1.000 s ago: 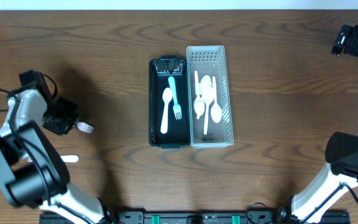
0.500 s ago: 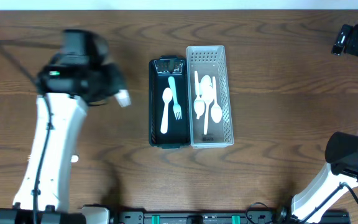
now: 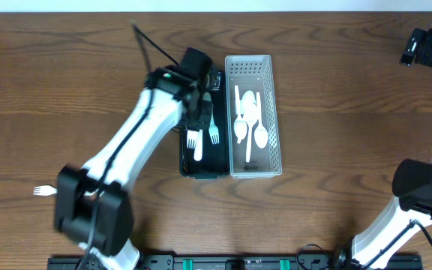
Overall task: Pack container
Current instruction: 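Place the fork into the green basket and release it, then move the left gripper to the last white fork and grasp it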
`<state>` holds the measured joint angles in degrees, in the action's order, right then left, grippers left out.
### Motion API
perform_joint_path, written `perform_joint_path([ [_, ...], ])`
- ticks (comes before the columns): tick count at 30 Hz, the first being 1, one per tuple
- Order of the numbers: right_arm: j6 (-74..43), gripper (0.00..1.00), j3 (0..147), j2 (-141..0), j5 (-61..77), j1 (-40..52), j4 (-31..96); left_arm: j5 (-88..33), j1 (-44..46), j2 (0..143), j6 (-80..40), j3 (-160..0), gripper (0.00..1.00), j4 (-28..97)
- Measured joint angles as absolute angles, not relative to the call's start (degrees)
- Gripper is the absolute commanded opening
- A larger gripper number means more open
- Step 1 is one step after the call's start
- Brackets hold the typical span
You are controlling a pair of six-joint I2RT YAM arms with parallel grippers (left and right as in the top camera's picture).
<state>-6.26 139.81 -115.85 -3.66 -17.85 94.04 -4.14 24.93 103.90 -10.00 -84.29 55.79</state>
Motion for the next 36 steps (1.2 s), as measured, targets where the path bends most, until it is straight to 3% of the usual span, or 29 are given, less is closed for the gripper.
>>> perform_joint_path([
  [4, -6.26, 0.99, 139.81, -115.85, -3.64, -17.85, 94.04, -4.54, 25.08, 109.27, -10.0, -84.29, 0.06, 55.2],
  [5, -6.26, 0.99, 139.81, -115.85, -3.64, -17.85, 94.04, -4.56, 25.08, 110.13, -10.0, -84.29, 0.12, 55.09],
  [6, -6.26, 0.99, 139.81, -115.85, -3.64, -17.85, 94.04, -4.56, 25.08, 110.74, -9.93, -84.27, 0.35, 55.09],
  [7, -6.26, 0.99, 139.81, -115.85, -3.64, -17.85, 94.04, -4.58, 25.08, 111.18, -9.65, -84.27, 0.47, 55.11],
  [16, -6.24, 0.99, 139.81, -115.85, -3.64, -17.85, 94.04, -2.74, 25.08, 110.85, -8.45, -84.9, 0.68, 56.47],
  [20, -6.26, 0.99, 139.81, -115.85, -3.64, -17.85, 94.02, 3.4, 25.06, 108.42, -7.99, -90.28, 0.95, 62.7],
  [21, -6.26, 0.99, 139.81, -115.85, -3.64, -17.85, 94.02, 4.84, 24.84, 106.94, -7.99, -91.88, 0.98, 63.64],
  [27, -6.26, 0.99, 139.81, -115.87, -3.64, -17.85, 93.93, 9.58, 16.71, 93.01, -11.55, -97.1, 0.98, 64.93],
  [36, -6.26, 0.99, 139.81, -115.87, -3.64, -17.85, 93.34, 12.16, -15.4, 81.38, -31.16, -97.01, 0.98, 74.37],
])
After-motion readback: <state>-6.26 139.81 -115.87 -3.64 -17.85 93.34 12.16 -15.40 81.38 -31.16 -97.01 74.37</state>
